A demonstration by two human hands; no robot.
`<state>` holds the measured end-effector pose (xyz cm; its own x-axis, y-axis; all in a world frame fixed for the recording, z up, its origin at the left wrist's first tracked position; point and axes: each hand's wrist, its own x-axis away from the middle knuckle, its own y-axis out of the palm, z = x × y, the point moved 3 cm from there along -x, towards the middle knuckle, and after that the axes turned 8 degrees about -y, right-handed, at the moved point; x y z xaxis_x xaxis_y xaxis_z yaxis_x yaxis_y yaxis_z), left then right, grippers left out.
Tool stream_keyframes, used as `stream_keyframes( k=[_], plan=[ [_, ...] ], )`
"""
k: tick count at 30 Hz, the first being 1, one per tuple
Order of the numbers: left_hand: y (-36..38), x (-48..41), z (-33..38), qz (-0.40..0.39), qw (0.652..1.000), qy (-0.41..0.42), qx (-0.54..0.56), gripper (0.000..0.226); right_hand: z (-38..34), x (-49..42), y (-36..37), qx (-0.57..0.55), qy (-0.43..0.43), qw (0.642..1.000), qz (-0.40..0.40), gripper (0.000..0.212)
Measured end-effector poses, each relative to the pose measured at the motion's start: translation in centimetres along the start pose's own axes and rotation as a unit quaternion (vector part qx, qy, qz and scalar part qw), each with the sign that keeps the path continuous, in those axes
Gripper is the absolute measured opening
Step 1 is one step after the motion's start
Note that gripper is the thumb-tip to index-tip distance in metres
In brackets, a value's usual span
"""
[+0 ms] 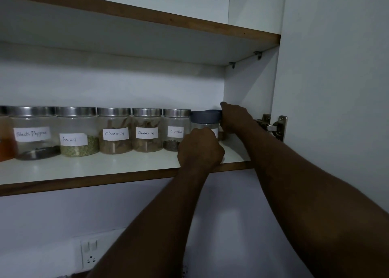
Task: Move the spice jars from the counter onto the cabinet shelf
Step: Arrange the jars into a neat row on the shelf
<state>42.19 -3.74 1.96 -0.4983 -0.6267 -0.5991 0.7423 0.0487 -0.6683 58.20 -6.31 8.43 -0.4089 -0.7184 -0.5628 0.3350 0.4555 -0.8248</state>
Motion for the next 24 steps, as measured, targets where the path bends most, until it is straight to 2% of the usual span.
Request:
stream_keyframes(
  k=[3, 7, 10, 13, 16, 21, 24],
  plan=[
    [-0.1, 0.0, 0.0, 0.006, 1.0, -0.002, -0.007, 0.024, -0.8, 0.0, -1.9, -0.02, -0.016, 0.999, 0.042, 0.056],
    [-0.2, -0.1, -0.1, -0.015, 1.0, -0.004, 0.0, 0.021, -2.7, 0.2, -5.3, -0.096, -0.05, 0.993, 0.043, 0.038],
    [-0.6, -0.5, -1.0, -0.055, 0.998, 0.016, -0.002, 0.018, -4.2, 0.8, -6.5, -0.102, -0.083, 0.991, -0.006, 0.031],
    [-1.4, -0.9, -2.9, -0.086, 0.995, 0.039, -0.01, 0.03, -4.6, 1.1, -5.9, -0.124, -0.073, 0.987, -0.072, 0.026],
    [-2.2, -1.1, -4.8, -0.108, 0.992, 0.052, -0.026, 0.036, -5.0, 0.6, -4.4, -0.078, -0.09, 0.991, -0.062, 0.038],
    [-2.3, -0.4, -5.0, -0.062, 0.991, 0.093, -0.077, 0.038, -5.6, -1.2, -1.0, -0.063, -0.077, 0.995, -0.015, 0.033],
    [-2.1, -0.2, -5.0, -0.041, 0.991, 0.108, -0.064, 0.035, -5.9, -2.3, 0.5, -0.069, -0.072, 0.995, 0.0, 0.031]
  ],
)
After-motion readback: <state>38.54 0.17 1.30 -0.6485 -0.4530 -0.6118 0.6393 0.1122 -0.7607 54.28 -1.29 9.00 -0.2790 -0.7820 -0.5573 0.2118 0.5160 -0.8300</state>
